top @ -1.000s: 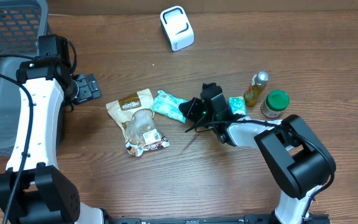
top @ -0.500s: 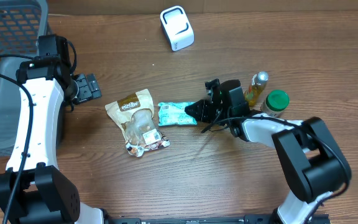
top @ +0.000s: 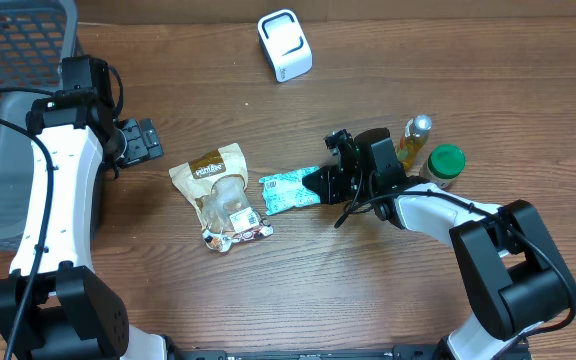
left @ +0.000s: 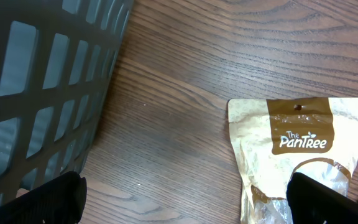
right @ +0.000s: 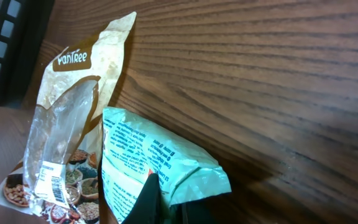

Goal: Scan the item barcode

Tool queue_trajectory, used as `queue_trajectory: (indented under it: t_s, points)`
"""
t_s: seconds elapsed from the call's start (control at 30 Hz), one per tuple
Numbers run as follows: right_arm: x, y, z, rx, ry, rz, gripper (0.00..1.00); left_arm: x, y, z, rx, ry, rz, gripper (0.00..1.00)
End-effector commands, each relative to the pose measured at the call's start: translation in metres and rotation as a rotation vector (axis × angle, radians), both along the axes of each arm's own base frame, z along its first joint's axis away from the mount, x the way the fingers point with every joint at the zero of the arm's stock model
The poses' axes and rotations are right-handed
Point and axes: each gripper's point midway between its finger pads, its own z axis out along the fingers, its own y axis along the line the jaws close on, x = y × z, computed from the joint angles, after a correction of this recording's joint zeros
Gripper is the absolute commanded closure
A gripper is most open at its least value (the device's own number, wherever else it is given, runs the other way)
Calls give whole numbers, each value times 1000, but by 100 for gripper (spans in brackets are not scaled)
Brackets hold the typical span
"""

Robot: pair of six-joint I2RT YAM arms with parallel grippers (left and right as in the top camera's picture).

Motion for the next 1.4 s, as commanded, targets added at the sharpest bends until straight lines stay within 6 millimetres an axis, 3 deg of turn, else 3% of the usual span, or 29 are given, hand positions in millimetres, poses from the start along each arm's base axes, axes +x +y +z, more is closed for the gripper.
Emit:
queue_trajectory:
  t_s: [0.0, 1.37]
  points:
    - [5, -1, 11, -7, -58, 7, 96, 3, 3, 12, 20, -32, -6, 0]
    - [7, -5, 8, -27, -58, -11, 96, 3, 3, 12, 20, -32, -6, 1]
